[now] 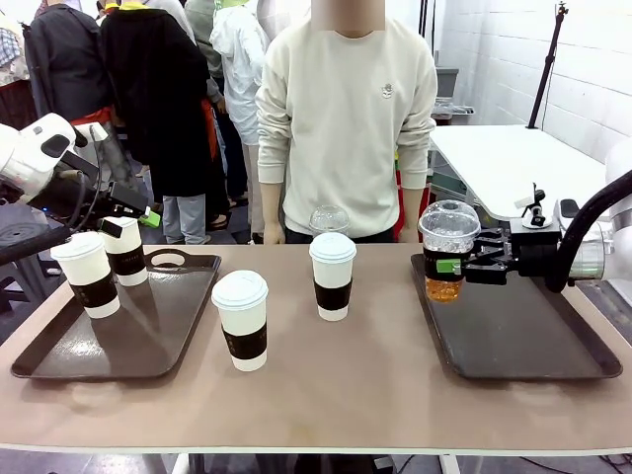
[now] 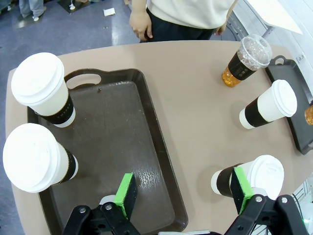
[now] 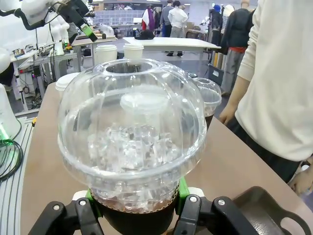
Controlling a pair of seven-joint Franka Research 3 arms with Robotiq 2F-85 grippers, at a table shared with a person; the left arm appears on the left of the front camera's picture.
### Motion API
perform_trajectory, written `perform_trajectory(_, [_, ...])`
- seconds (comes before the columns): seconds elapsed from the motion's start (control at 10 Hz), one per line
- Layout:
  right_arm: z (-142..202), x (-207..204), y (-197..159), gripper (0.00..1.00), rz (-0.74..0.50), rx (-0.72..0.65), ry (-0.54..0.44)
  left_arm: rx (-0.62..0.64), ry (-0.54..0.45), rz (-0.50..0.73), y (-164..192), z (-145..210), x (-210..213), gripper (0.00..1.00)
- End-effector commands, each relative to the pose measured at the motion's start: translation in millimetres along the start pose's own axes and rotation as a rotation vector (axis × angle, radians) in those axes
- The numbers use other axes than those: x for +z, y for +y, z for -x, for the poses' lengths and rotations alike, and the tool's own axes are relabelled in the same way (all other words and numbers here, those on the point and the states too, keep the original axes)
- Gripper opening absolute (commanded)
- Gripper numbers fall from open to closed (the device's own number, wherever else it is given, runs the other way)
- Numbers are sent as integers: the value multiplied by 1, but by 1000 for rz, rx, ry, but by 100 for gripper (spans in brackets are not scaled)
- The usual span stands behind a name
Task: Distribute the coffee onto the tray.
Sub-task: Pick up one iced Americano and place it on the right Handle tray.
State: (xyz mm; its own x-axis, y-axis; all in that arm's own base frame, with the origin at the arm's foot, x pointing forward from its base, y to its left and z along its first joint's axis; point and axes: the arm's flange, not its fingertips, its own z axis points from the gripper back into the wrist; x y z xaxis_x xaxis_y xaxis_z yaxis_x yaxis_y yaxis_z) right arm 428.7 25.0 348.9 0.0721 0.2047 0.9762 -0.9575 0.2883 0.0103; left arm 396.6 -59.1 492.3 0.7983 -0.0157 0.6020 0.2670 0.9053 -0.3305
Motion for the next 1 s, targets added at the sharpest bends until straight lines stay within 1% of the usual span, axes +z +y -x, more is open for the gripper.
perform_trajectory(0.0, [0,0,0,64,0,0,0,8,-5,1,1,0,0,100])
perform_trajectory(0.1, [0,9,-12,64,-8,-16,-10,8,-5,1,1,0,0,100])
perform_trajectory(0.2, [2,20,-26,64,14,-29,-6,8,-5,1,1,0,0,100])
perform_trajectory(0.4, [13,39,-50,64,76,-55,-37,8,-5,1,1,0,0,100])
perform_trajectory(0.7, [31,59,-90,64,255,-91,-63,8,-5,1,1,0,0,100])
perform_trajectory(0.9, [39,66,-114,64,337,-115,-79,8,-5,1,1,0,0,100])
